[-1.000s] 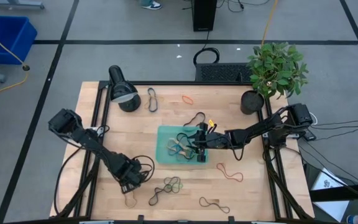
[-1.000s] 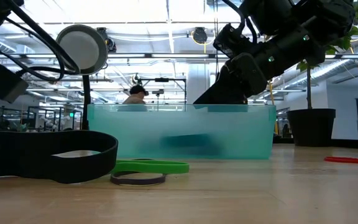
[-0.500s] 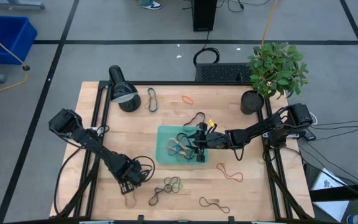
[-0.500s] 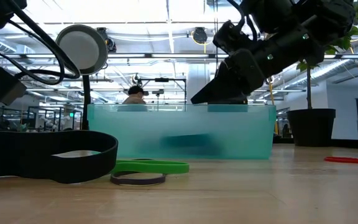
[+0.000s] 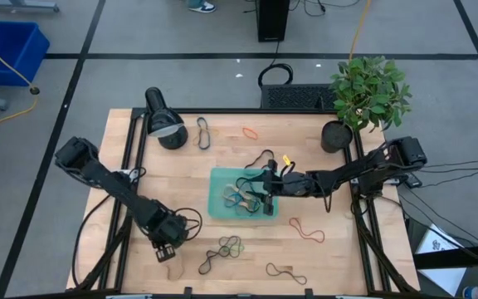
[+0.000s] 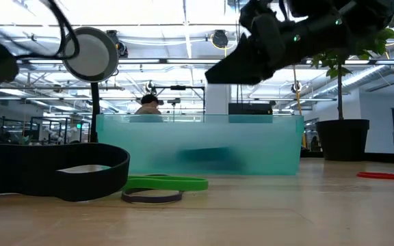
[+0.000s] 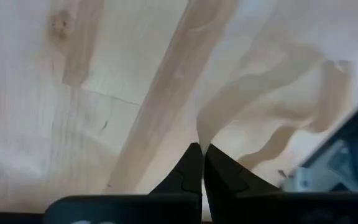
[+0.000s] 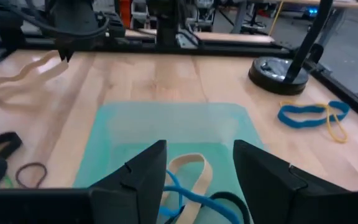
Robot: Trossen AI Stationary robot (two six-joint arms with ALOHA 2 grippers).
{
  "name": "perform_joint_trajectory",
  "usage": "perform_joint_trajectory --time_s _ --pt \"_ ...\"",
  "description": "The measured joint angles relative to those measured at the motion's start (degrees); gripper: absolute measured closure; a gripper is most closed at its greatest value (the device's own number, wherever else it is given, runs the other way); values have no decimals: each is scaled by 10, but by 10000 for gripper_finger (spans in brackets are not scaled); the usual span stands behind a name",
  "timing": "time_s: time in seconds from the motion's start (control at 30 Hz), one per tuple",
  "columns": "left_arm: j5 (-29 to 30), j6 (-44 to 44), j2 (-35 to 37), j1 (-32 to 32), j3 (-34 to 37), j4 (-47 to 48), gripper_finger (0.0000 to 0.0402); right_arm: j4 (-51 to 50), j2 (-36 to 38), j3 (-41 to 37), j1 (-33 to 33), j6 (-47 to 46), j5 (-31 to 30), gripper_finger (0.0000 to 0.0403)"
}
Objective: Pick and place rubber bands into bin
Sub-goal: Put the brown rubber band into the green bin
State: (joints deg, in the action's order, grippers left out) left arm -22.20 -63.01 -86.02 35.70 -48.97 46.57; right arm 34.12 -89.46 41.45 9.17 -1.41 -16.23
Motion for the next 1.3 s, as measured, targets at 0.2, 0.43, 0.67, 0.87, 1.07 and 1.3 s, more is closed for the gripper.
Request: perform_joint_trajectory --time_s 0.2,0.43,0.67,0.87,1.07,1.3 --pt "2 -48 73 0 -1 -2 397 0 39 0 1 -24 1 220" --pt "111 -56 156 -15 -1 -55 397 -2 76 0 17 -24 1 220" --pt "233 64 192 -58 -1 -232 397 -4 97 0 37 -23 1 220" --pt "305 229 193 -106 -2 -367 391 -5 103 0 55 -24 1 220" --pt "376 338 192 -165 -2 -410 391 -47 103 0 79 -25 1 220" --pt "413 395 156 -224 -2 -427 396 -147 103 0 106 -71 0 220"
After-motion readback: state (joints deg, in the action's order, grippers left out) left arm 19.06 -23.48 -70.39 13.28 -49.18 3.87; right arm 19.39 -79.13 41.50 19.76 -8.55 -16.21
